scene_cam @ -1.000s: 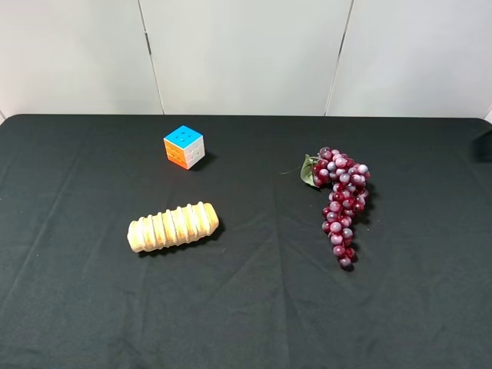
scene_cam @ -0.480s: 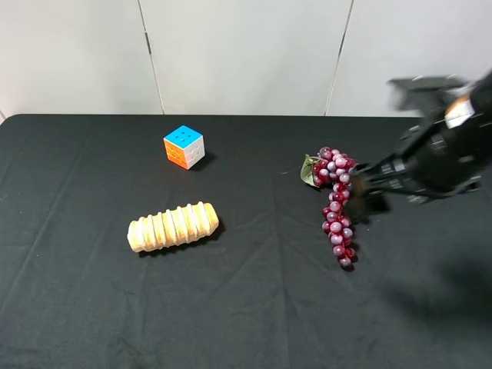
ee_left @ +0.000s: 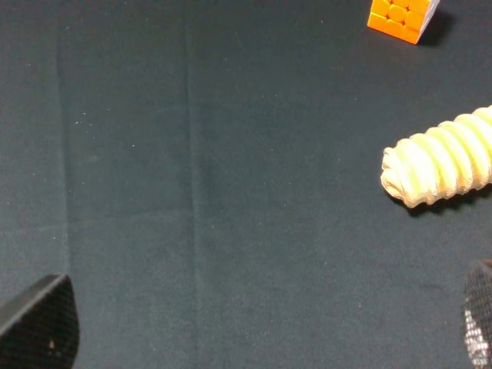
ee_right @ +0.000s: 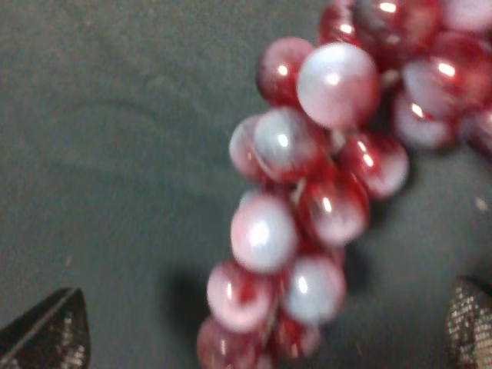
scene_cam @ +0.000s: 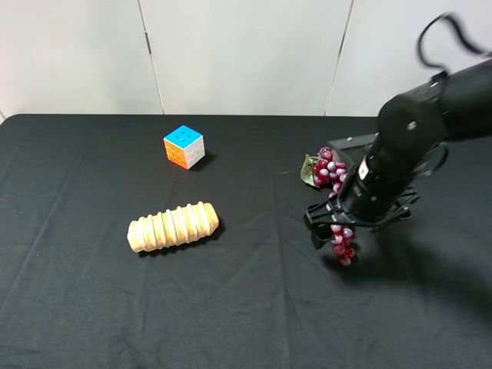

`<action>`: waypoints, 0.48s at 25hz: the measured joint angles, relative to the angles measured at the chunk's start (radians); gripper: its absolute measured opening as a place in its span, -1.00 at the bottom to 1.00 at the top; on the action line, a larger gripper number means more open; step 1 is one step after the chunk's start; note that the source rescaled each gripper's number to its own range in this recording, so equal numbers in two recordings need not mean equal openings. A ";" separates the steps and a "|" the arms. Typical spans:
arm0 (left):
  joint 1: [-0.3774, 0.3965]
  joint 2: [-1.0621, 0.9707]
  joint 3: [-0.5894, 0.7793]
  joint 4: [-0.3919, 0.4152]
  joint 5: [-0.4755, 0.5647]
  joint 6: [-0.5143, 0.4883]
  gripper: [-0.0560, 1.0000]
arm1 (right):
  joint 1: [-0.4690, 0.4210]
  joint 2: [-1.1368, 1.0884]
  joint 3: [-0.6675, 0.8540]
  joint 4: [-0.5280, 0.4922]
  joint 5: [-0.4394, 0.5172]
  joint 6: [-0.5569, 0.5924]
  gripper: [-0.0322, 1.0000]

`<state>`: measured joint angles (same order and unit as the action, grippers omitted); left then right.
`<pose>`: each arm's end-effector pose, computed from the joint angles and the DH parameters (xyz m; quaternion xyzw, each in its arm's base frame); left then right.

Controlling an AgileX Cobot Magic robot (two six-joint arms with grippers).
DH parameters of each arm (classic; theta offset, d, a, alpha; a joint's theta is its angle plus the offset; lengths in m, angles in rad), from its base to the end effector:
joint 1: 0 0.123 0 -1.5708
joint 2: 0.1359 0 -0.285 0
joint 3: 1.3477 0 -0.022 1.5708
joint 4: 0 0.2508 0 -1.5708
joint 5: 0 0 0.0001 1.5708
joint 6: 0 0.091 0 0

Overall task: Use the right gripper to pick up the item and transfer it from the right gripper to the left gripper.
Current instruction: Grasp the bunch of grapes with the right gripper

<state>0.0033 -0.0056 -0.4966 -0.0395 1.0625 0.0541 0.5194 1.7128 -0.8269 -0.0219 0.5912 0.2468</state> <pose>-0.0054 -0.0032 0.2762 0.0225 0.8527 -0.0048 0.5220 0.2481 0.1406 0.1432 -0.1437 0.9855 0.0274 0.0864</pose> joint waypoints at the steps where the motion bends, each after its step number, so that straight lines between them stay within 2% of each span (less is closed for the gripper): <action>1: 0.000 0.000 0.000 0.000 0.000 0.000 0.97 | 0.000 0.022 0.000 -0.003 -0.021 0.000 1.00; 5: 0.000 0.000 0.000 0.000 0.000 0.000 0.97 | 0.000 0.088 -0.001 -0.010 -0.110 0.003 1.00; 9: 0.000 0.000 0.000 0.000 0.000 0.000 0.97 | 0.000 0.110 -0.001 -0.015 -0.133 0.003 1.00; 10: 0.000 0.000 0.000 0.000 0.000 0.000 0.97 | 0.000 0.112 -0.001 -0.017 -0.134 0.003 0.91; 12: 0.000 0.000 0.000 0.000 0.000 0.000 0.97 | 0.000 0.112 -0.001 -0.022 -0.135 0.003 0.50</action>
<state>0.0033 -0.0056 -0.4966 -0.0398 1.0625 0.0541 0.5194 1.8245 -0.8278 -0.0437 0.4565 0.2501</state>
